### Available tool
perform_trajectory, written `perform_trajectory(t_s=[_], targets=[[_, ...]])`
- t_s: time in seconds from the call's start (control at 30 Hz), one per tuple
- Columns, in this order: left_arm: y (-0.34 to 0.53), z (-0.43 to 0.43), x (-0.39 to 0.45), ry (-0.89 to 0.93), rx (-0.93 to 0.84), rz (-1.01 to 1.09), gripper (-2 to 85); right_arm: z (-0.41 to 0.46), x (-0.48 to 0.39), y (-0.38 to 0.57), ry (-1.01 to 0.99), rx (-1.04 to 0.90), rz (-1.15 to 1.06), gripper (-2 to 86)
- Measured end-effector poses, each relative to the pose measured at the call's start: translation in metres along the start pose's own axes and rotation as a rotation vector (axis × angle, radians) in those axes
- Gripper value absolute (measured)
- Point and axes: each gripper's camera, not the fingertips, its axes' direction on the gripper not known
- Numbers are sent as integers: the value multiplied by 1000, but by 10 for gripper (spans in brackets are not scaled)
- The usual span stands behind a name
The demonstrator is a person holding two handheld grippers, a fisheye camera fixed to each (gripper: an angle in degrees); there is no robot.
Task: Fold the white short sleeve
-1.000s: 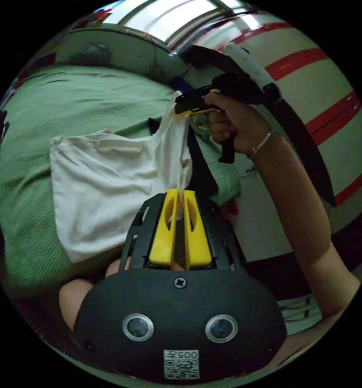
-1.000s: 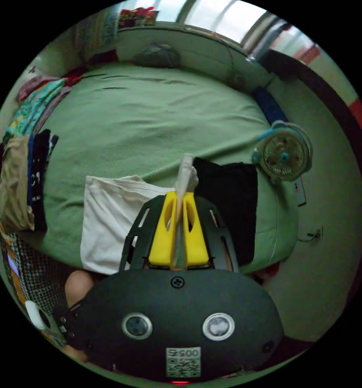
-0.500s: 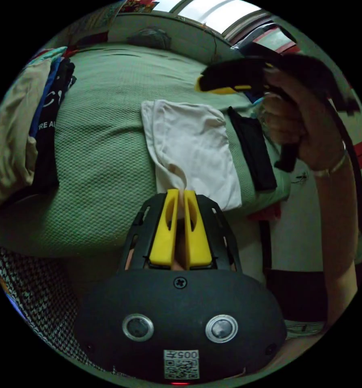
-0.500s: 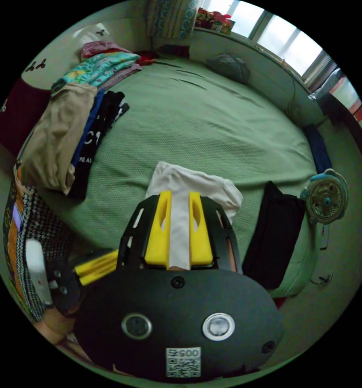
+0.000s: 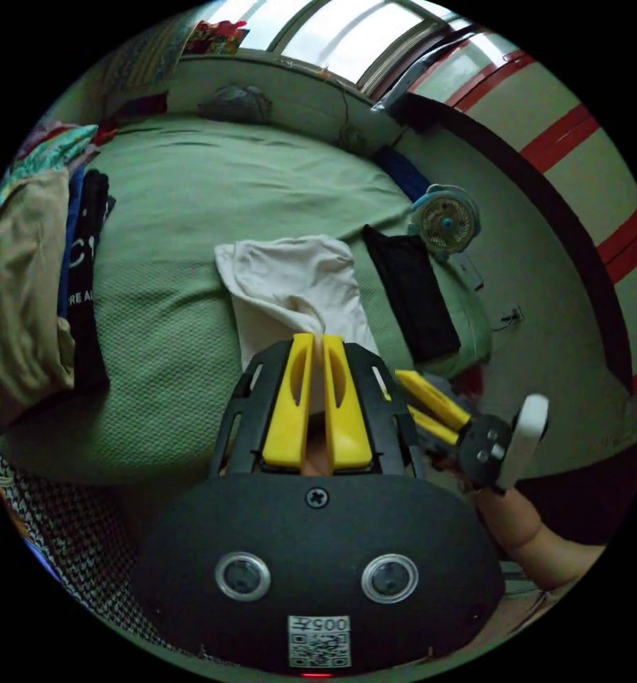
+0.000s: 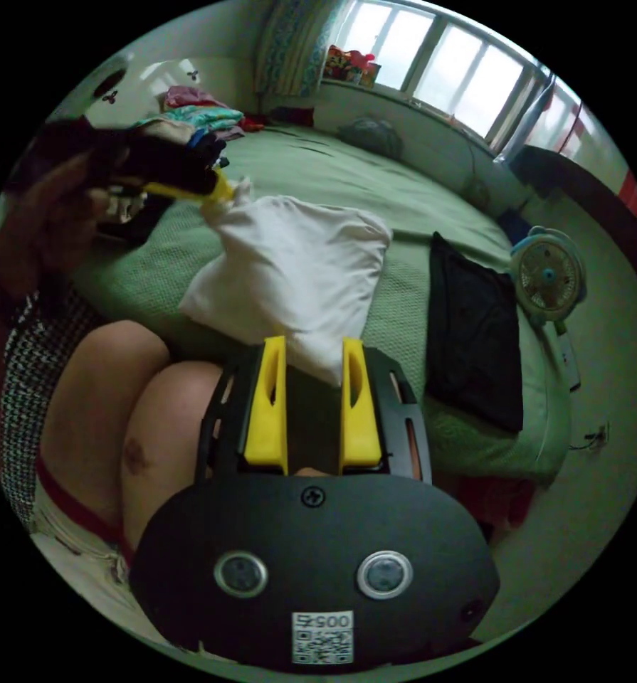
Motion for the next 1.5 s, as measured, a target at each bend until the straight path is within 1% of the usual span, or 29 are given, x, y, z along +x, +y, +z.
perform_trajectory(t_s=[0.1,0.13,0.2,0.23,0.3,0.37,0.43,0.47,0.53,0.63,0.7,0.77,0.87,0.93,1.0,1.13,1.2,1.23,1.4,1.5], targets=[[-9,-13,9,-20,25,26,38,13,-5,9,39,-35,25,77],[-11,-17,11,-13,29,34,38,18,-2,11,83,-44,51,73],[-12,-24,13,-11,39,38,37,27,7,14,115,-78,108,46],[-11,-27,14,-23,40,43,37,30,16,17,110,-100,154,38],[-7,-29,12,-42,25,46,37,27,27,25,28,-88,199,27],[-1,-26,8,-66,-11,50,37,22,38,39,-45,-64,252,13],[8,-12,-1,-120,-100,59,34,26,42,49,-67,-77,252,7],[11,-8,-4,-138,-128,61,33,31,42,54,-71,-95,242,8],[21,13,-17,-174,-257,64,28,37,45,60,-80,-131,249,6],[35,26,-31,-225,-325,40,17,45,50,70,-18,-201,302,-4],[41,23,-36,-241,-321,27,10,44,52,75,-42,-201,283,-6],[44,17,-37,-260,-307,21,7,38,56,80,-75,-161,267,-3],[45,3,-36,-307,-254,15,15,27,60,74,-89,-115,283,8],[43,-7,-32,-290,-197,25,51,23,59,66,-115,-89,274,18],[41,-9,-28,-267,-187,39,75,21,56,57,-119,-72,263,27],[37,4,-24,-275,-235,66,106,29,44,41,-122,-90,229,35],[37,9,-25,-271,-268,74,118,38,39,37,-110,-133,203,39],[38,12,-26,-277,-286,72,125,46,37,35,-99,-180,184,41],[41,9,-35,-264,-307,63,134,40,37,19,-98,-215,50,59],[44,-4,-37,-240,-297,65,134,21,52,-1,-103,-129,73,73]])
